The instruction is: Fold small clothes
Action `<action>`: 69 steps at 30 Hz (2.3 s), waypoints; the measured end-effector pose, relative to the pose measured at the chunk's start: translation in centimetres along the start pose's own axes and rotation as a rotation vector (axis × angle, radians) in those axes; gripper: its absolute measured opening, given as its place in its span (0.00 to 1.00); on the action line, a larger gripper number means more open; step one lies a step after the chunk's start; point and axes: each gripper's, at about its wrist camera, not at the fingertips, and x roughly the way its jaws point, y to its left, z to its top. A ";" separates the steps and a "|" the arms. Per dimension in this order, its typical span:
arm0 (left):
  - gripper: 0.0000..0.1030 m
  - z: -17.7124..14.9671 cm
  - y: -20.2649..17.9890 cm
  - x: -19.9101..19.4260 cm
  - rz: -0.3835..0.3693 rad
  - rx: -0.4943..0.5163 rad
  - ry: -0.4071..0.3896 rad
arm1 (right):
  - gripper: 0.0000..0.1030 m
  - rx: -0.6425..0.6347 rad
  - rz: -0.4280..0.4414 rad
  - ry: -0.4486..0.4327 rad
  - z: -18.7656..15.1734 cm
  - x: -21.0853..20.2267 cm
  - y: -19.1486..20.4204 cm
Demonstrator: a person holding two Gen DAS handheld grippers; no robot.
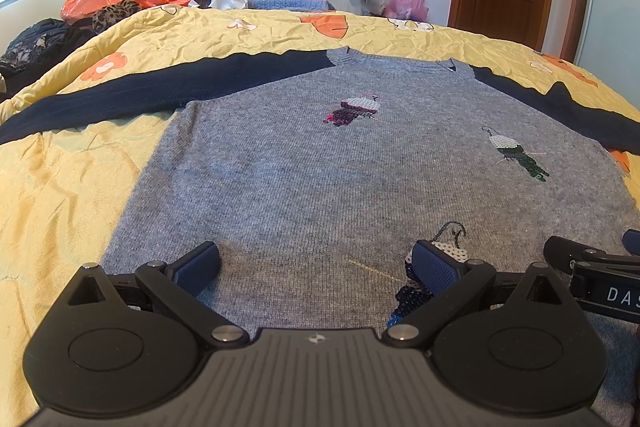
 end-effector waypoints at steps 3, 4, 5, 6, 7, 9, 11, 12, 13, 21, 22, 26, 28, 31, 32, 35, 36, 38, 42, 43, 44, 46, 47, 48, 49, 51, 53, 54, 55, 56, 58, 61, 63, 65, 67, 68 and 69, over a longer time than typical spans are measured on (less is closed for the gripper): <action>1.00 0.0 0.0 0.0 0.000 0.000 0.000 | 1.00 0.000 0.000 0.000 0.0 0.0 0.0; 1.00 0.0 0.0 0.0 0.000 0.000 0.000 | 1.00 0.000 0.000 0.000 0.0 0.0 0.0; 1.00 0.0 0.0 0.0 0.000 0.000 0.000 | 1.00 0.000 0.000 0.000 0.0 0.0 0.0; 1.00 0.0 0.0 0.0 0.000 0.000 0.000 | 1.00 0.000 0.000 0.000 0.0 0.0 0.0; 1.00 0.0 0.0 0.0 0.000 0.000 0.000 | 1.00 0.000 0.000 0.000 0.0 0.0 0.0; 1.00 0.0 0.0 0.0 0.000 0.000 0.000 | 1.00 0.000 0.000 0.000 0.0 0.0 0.0; 1.00 0.0 0.0 0.0 0.000 0.000 0.000 | 1.00 0.000 0.001 0.000 0.0 0.0 0.0; 1.00 0.0 0.0 0.0 0.000 0.000 0.000 | 1.00 0.000 0.000 0.000 0.0 0.0 0.0; 1.00 0.0 0.0 0.0 0.000 0.000 0.000 | 1.00 0.000 0.001 0.000 0.0 0.0 0.0; 1.00 0.0 0.0 0.0 0.000 0.000 0.000 | 1.00 0.001 0.001 0.000 0.0 0.0 0.0; 1.00 0.0 0.0 0.0 0.000 0.000 0.000 | 1.00 0.001 0.001 0.000 0.0 0.0 0.0; 1.00 0.0 0.0 0.0 0.000 0.000 0.000 | 1.00 0.001 0.002 0.000 0.0 0.0 0.0; 1.00 0.0 0.0 0.0 0.000 0.000 0.000 | 1.00 0.001 0.002 0.000 0.0 -0.1 0.0; 1.00 0.0 0.0 0.0 0.000 0.000 0.000 | 1.00 0.001 0.002 0.000 0.0 -0.1 0.0; 1.00 0.0 0.0 0.0 0.000 0.000 0.000 | 1.00 0.001 0.002 0.000 -0.1 -0.1 0.0; 1.00 0.0 0.0 0.0 0.000 0.000 0.000 | 1.00 0.001 0.002 0.000 -0.1 -0.1 0.0; 1.00 0.0 0.0 0.0 0.000 0.000 0.000 | 1.00 0.001 0.002 0.000 -0.1 -0.1 0.0; 1.00 0.0 0.0 0.0 0.000 0.000 0.000 | 1.00 0.002 0.002 0.000 -0.1 -0.1 0.0; 1.00 0.0 0.0 0.0 0.000 0.000 0.000 | 1.00 0.020 0.037 -0.002 -0.1 -0.4 -0.2; 1.00 0.0 0.0 0.0 0.000 0.000 0.000 | 1.00 0.031 0.057 -0.003 0.1 -0.7 -0.5; 1.00 0.0 0.0 0.0 0.000 0.000 0.000 | 1.00 0.042 0.077 -0.003 0.4 -0.7 -1.0; 1.00 0.0 0.0 0.0 0.000 0.000 0.000 | 1.00 0.074 0.103 -0.014 1.1 -1.0 -3.0; 1.00 0.0 0.0 0.0 0.000 0.000 0.000 | 1.00 0.090 0.097 -0.025 1.4 -0.8 -4.1; 1.00 0.0 0.0 0.0 0.000 0.000 0.000 | 1.00 0.109 0.082 -0.041 1.8 -0.7 -5.1; 1.00 0.0 0.0 0.0 0.000 0.000 0.000 | 1.00 0.132 0.064 -0.061 2.3 -0.8 -6.3; 1.00 0.0 0.0 0.0 0.000 0.000 0.000 | 1.00 0.202 0.030 -0.101 3.4 -0.8 -9.5; 1.00 0.0 0.0 0.0 0.000 0.000 0.000 | 1.00 0.323 0.006 -0.125 4.3 -0.4 -13.4; 1.00 0.0 0.0 0.0 0.000 0.000 0.000 | 0.99 0.394 0.001 -0.139 4.7 -0.1 -15.4; 1.00 0.0 0.0 0.0 0.000 0.000 0.000 | 0.99 0.474 -0.007 -0.156 4.9 0.2 -17.6; 1.00 0.0 0.0 0.0 0.000 0.000 0.000 | 0.99 0.552 -0.021 -0.172 5.1 0.6 -19.5; 1.00 0.0 0.0 0.0 0.000 0.000 0.000 | 0.97 0.692 -0.057 -0.188 5.3 1.4 -23.2; 1.00 0.0 0.0 0.0 0.000 0.000 0.000 | 0.93 0.804 -0.087 -0.211 5.9 3.2 -27.3; 1.00 0.0 0.0 0.0 0.000 0.000 0.000 | 0.92 0.823 -0.120 -0.205 6.8 4.7 -29.6; 1.00 0.0 0.0 0.0 0.000 0.000 0.000 | 0.90 0.836 -0.149 -0.201 7.4 6.3 -31.3; 1.00 0.0 0.0 0.0 0.000 0.000 0.000 | 0.88 0.864 -0.158 -0.177 7.7 8.1 -33.2; 1.00 0.0 0.0 0.0 0.000 0.000 0.000 | 0.84 0.889 -0.165 -0.165 7.7 9.0 -34.2; 1.00 0.0 0.0 0.0 0.000 0.000 0.000 | 0.83 0.899 -0.166 -0.197 7.6 9.3 -34.8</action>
